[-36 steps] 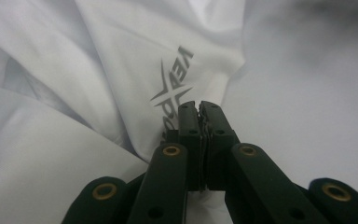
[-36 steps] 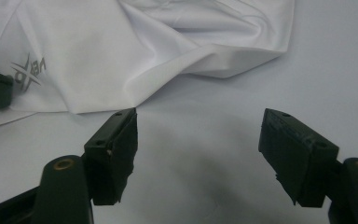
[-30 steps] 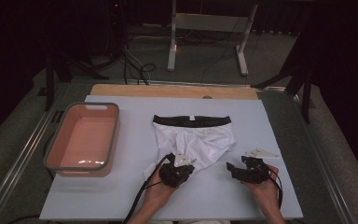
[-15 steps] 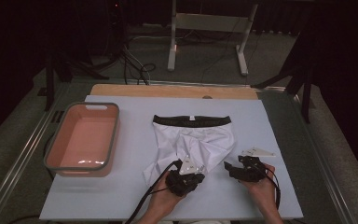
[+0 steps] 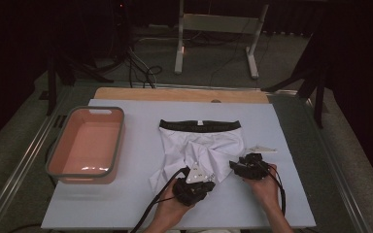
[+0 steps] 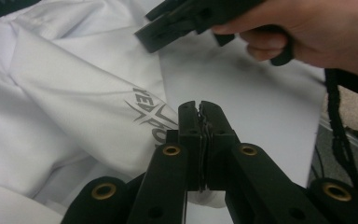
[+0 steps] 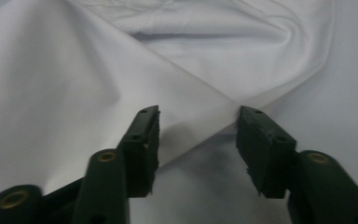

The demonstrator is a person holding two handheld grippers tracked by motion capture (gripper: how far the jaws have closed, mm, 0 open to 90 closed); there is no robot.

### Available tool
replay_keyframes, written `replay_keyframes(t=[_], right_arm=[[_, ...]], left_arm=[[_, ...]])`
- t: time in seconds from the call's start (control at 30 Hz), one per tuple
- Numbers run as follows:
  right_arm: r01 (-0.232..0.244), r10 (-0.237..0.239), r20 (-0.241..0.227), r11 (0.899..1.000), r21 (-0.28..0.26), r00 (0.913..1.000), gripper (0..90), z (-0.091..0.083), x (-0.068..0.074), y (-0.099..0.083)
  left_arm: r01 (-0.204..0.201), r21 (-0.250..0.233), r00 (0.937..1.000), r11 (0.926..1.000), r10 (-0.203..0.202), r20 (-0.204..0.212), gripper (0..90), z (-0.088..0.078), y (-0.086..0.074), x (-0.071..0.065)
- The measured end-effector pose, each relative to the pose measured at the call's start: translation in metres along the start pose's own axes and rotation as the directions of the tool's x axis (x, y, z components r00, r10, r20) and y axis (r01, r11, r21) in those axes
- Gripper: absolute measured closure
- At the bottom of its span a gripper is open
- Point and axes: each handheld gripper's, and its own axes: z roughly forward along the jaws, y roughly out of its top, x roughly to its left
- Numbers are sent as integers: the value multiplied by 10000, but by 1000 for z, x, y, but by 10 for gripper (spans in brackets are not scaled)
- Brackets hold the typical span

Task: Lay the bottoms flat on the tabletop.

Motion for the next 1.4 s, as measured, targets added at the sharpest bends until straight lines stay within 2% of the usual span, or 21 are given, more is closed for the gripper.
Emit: replay_keyframes(t=[0.07, 0.17, 0.23, 0.47, 0.53, 0.6, 0.67, 0.7, 0.73, 0.83, 0.87, 0.97, 1.07, 1.13, 1.3, 1.37, 1.4], right_arm=[[37, -38, 121, 10000, 92, 9999, 592, 3, 0, 2], [51, -55, 112, 9993, 368, 9999, 786, 6, 1, 3], [267, -280, 318, 9987, 427, 9991, 881, 6, 2, 3], [333, -335, 728, 9994, 30, 9968, 894, -8, -2, 6], [496, -481, 1168, 9987, -100, 9920, 894, -16, -6, 7], [536, -521, 1268, 9985, -83, 9906, 894, -17, -7, 6], [561, -544, 1566, 9984, -62, 9862, 894, -20, -13, 5], [561, -544, 1566, 9984, -62, 9862, 894, -20, -13, 5], [601, -580, 1771, 9982, -63, 9825, 895, -22, -17, 4], [477, -439, 1859, 9987, -158, 9816, 894, -25, -23, 4], [321, -283, 1893, 9993, -169, 9815, 895, -26, -25, 4], [424, -376, 2021, 9989, -198, 9787, 895, -27, -30, 4], [522, -470, 2155, 9985, -186, 9754, 895, -27, -32, 5], [609, -552, 2331, 9980, -173, 9709, 895, -27, -33, 6], [738, -649, 2521, 9969, -258, 9655, 894, -26, -38, 9], [844, -756, 2694, 9962, -212, 9601, 895, -25, -40, 10], [844, -756, 2694, 9962, -212, 9601, 895, -25, -40, 10]], left_arm=[[-33, -59, 10000, 10000, 33, 58, 882, -1, 1, -3], [-28, -146, 9998, 9999, 31, 176, 882, -2, 2, -6], [-59, -162, 9997, 9999, 63, 235, 881, -2, 2, -7], [-219, -35, 9985, 9998, 220, 508, 878, 3, 1, -14], [-300, 80, 9966, 9995, 293, 775, 869, 10, -1, -19], [-354, 168, 9956, 9992, 338, 872, 859, 14, -2, -21], [-413, 199, 9952, 9989, 394, 898, 786, 16, -4, -22], [-413, 199, 9952, 9989, 394, 898, 764, 16, -4, -22], [-343, 96, 9972, 9994, 336, 669, 713, 14, -3, -18], [-231, -37, 9983, 9997, 233, 537, 659, 10, -3, -13], [59, -229, 9999, 9997, -56, 117, 630, 2, -2, -1], [297, -313, 9980, 9991, -314, -555, 593, -7, -4, 15], [620, -365, 9913, 9974, -658, -1143, 575, -11, -8, 32], [905, -413, 9845, 9950, -956, -1473, 569, -12, -11, 44], [1428, -385, 9748, 9890, -1473, -1674, 534, -8, -13, 60], [1434, -227, 9731, 9894, -1451, -1788, 517, -3, -13, 64], [1434, -227, 9731, 9894, -1451, -1788, 506, -3, -13, 64]])
